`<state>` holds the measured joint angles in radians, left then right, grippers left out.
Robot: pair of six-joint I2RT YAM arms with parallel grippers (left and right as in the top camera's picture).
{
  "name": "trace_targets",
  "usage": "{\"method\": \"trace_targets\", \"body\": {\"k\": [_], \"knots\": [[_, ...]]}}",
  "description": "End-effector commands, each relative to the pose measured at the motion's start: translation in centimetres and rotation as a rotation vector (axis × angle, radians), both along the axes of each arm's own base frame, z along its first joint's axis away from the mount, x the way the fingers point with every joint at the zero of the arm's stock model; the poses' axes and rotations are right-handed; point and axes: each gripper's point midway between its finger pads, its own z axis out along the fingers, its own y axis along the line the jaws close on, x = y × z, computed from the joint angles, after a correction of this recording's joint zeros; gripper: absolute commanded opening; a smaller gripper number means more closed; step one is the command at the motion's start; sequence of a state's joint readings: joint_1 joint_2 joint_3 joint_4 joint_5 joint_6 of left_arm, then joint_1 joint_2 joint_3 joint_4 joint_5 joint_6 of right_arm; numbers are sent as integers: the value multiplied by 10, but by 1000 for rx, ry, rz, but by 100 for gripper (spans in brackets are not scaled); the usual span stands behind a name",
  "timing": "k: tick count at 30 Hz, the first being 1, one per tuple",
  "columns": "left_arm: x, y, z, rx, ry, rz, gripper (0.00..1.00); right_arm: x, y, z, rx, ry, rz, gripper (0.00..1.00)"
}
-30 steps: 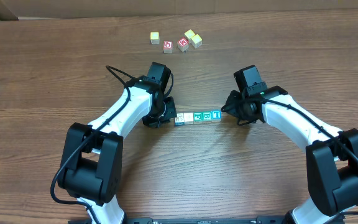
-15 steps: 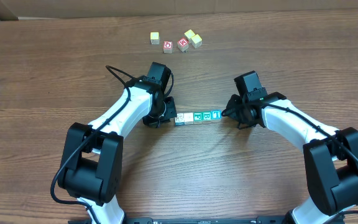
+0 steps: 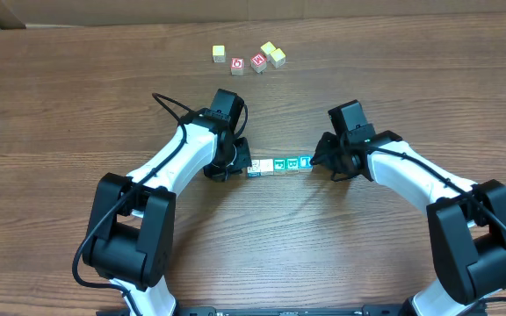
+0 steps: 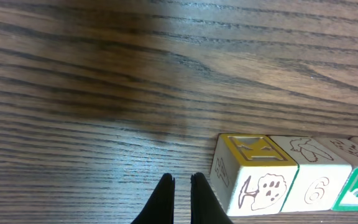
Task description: Flip 5 blocks
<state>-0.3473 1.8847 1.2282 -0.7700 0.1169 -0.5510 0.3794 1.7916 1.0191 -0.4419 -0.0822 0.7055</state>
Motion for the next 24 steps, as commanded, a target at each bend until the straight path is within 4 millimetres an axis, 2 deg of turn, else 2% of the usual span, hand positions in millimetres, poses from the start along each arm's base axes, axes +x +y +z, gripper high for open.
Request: {"method": "trace_targets", "body": {"k": [1,14,24], "knots": [[-7,-1,-7,4,26,5,4,-8,9,-5,0,5,35,4],[-7,-1,-8,5,26,4,4,-11,13,-5,6,11,39,4],[-6,1,-8,22,21,6,4,-17,26,-5,19,16,76,4]]}}
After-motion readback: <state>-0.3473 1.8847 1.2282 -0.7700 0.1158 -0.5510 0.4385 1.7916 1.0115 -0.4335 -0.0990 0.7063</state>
